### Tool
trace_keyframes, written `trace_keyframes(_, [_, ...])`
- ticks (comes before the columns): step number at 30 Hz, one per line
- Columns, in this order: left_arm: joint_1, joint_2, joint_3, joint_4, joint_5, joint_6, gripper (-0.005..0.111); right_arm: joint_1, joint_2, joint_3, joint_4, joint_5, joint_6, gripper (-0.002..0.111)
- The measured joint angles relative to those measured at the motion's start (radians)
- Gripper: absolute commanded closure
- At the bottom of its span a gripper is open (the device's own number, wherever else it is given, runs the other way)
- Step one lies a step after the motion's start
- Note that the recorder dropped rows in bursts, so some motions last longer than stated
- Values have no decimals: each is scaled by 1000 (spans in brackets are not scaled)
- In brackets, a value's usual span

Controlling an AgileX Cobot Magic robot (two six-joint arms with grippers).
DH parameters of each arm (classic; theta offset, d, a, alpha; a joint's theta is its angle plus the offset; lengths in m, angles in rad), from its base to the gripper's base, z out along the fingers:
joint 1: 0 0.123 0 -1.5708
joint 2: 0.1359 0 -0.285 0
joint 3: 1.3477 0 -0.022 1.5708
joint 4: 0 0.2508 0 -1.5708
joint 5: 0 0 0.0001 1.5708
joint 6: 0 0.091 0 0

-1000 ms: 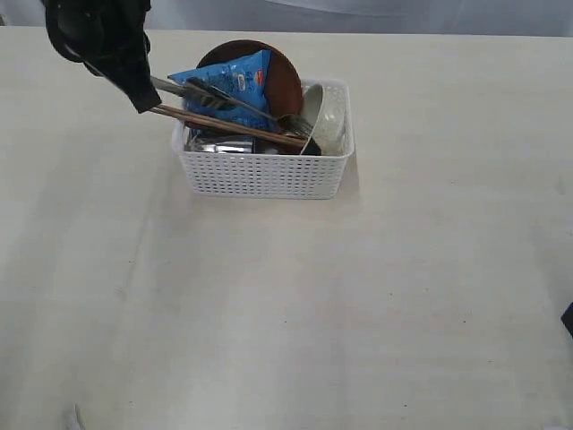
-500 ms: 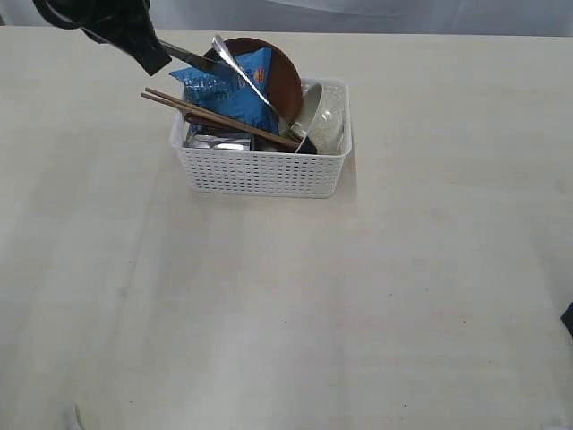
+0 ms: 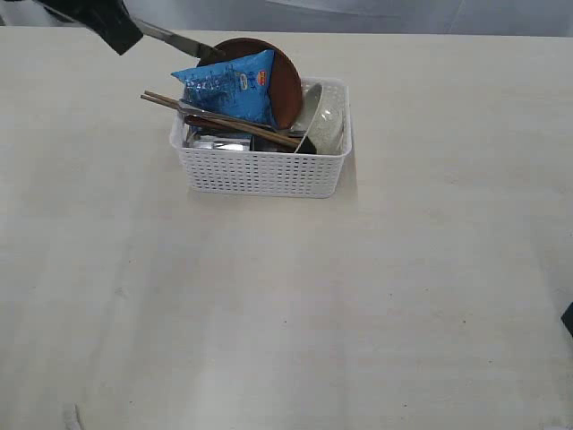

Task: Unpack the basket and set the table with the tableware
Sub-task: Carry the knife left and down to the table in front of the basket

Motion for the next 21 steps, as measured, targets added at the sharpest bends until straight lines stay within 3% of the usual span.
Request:
trace_keyframes(8, [0,-78,51,-166,12,-136,107,0,0,0,0,0,0,109])
trace_keyframes(21, [0,-531,585,-175,-408,-459,107,0,0,0,0,0,0,109])
